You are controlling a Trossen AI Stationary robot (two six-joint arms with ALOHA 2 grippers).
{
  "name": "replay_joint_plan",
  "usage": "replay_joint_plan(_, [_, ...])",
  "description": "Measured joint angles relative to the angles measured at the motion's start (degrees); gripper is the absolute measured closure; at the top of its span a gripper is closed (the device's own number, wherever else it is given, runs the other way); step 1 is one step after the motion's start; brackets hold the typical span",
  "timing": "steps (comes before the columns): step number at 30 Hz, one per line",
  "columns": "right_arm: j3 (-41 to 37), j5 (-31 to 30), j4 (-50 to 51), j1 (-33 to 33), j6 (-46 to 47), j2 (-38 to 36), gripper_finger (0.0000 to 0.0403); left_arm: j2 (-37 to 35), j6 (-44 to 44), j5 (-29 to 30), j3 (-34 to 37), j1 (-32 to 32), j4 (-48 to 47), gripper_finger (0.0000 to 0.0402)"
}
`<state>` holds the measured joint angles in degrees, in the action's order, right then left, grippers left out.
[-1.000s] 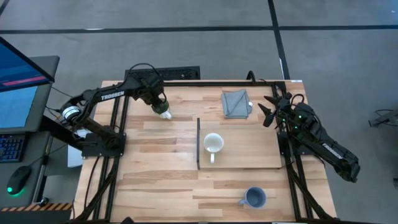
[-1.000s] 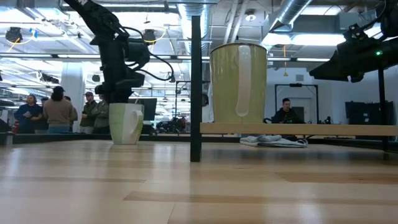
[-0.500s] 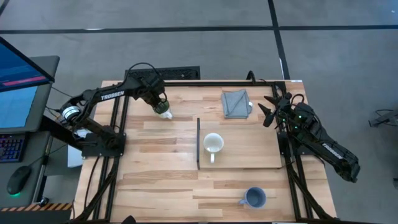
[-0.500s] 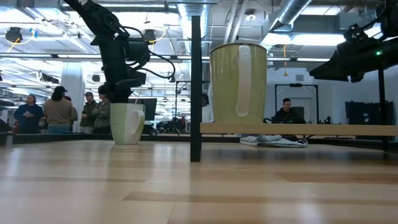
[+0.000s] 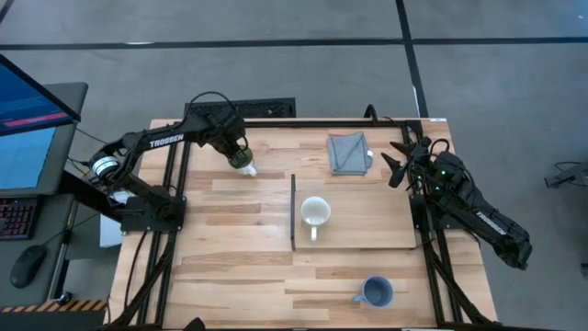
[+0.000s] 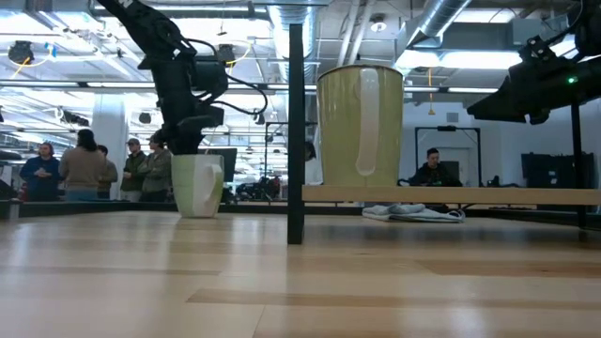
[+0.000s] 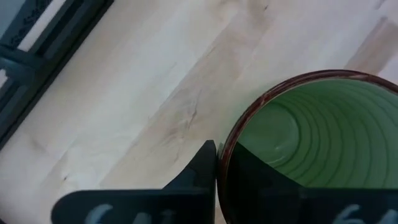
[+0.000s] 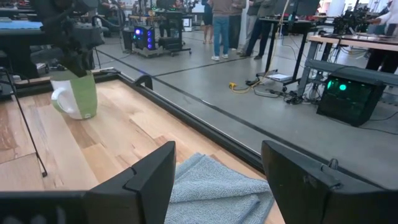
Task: Stack small to large cups/mugs on shelf
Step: Put the green mug on the shelf
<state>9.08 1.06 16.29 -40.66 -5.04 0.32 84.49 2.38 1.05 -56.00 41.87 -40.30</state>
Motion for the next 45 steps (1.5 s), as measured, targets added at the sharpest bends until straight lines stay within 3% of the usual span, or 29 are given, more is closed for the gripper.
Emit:
replay_joint_plan(23, [0.00,0.00,0.00,-0.01,0.04,0.00,0.0142,-0.01,0.86,-0.80,-18.16,-4.48,-4.19,0.0399])
replay_joint_plan(38, [0.00,0.02,0.00,0.00,0.09,0.00,0.0142,0.00,-0.10,-1.58,-23.03,-5.94,-2.34,0.0399])
replay_joint_plan(45, [0.00,0.00,0.02,0.02,1.35,0.00,0.0142,7.04,0.10,-4.70,-27.57,-6.42,-3.37,0.0399])
